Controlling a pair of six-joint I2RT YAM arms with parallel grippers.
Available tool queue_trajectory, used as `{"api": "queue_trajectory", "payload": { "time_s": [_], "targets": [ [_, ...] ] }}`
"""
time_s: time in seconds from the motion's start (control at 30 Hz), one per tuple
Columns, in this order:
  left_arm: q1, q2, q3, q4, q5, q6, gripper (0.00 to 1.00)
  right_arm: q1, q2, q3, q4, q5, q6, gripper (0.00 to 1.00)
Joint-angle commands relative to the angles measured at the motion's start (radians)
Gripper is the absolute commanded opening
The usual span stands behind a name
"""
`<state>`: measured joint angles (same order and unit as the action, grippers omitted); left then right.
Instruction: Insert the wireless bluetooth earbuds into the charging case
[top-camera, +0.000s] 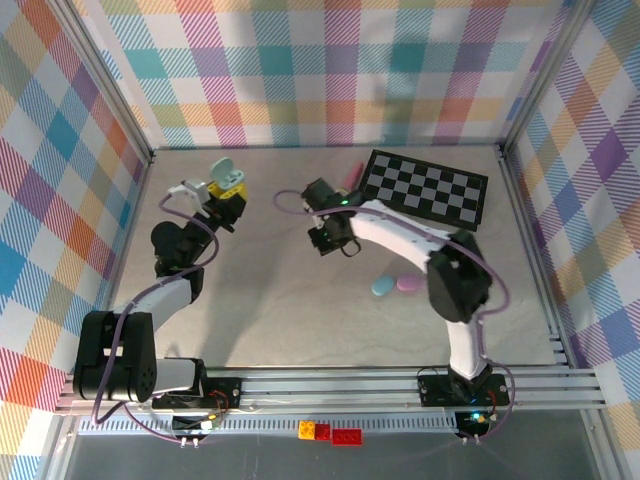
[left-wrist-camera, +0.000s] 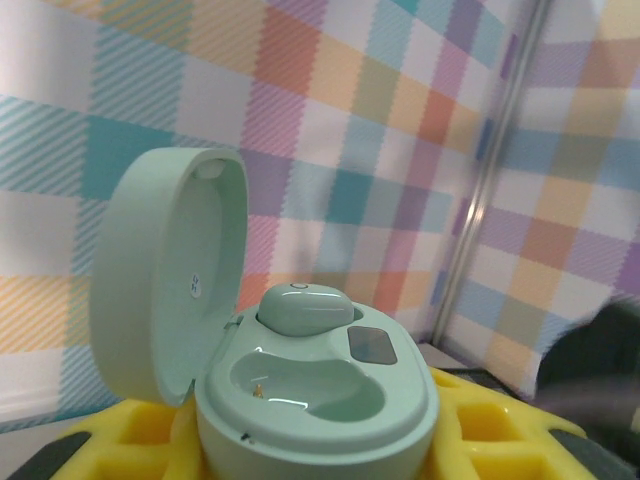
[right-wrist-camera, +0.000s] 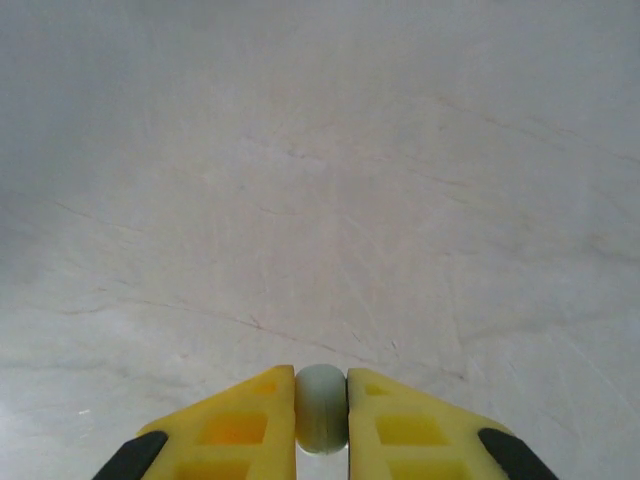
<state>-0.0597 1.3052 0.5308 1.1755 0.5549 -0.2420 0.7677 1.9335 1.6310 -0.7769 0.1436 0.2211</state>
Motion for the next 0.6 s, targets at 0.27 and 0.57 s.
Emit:
{"api": "queue_trajectory", "payload": {
  "time_s": [0.27,0.57],
  "targets": [
    [-0.241,0.007,0.06,-0.149,-0.098,0.295,0.33,-0.09,-0.392,-0.155,0.128,-0.378,0.218,0.17],
    [-0.388,0.035,0.101,-0.247,-0.104,0.418,0.34,-0.111,-0.466,-0.103,0.223,-0.542,0.273,0.18]
  ]
}}
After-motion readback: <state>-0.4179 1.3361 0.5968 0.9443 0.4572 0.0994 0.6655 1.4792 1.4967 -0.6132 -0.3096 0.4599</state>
